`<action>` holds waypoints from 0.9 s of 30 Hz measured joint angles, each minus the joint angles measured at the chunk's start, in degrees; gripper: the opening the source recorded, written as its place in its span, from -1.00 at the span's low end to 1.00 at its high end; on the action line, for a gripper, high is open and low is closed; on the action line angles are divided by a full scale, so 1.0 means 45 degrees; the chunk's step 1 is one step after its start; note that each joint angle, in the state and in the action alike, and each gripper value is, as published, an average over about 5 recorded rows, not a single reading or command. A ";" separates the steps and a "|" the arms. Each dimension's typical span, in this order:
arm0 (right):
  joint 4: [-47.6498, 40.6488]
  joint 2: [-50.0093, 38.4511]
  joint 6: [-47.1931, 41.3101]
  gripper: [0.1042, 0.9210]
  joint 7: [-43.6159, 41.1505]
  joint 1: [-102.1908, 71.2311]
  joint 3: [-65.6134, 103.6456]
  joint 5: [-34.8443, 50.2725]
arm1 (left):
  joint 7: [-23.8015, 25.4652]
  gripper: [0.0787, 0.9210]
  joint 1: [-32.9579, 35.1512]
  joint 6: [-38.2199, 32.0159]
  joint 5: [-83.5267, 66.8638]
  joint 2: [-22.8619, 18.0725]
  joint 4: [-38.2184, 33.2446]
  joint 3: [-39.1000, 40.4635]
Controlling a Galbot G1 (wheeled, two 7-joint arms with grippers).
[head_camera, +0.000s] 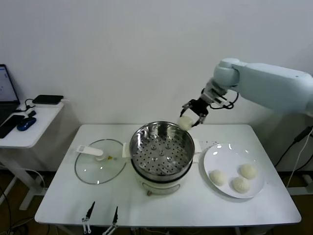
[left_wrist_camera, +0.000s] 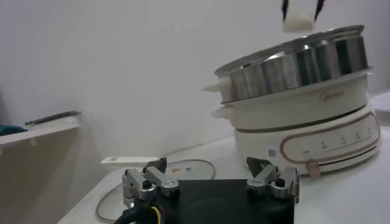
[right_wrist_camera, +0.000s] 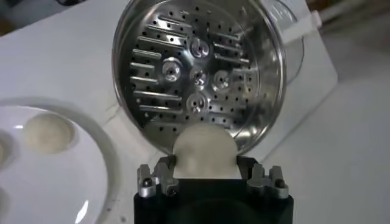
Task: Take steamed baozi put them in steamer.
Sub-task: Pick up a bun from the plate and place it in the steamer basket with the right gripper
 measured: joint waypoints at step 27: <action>-0.5058 0.3961 0.2505 0.41 -0.0475 -0.3074 0.0303 -0.0381 | -0.0011 0.77 -0.0189 -0.0212 -0.0006 -0.0014 0.0137 -0.0048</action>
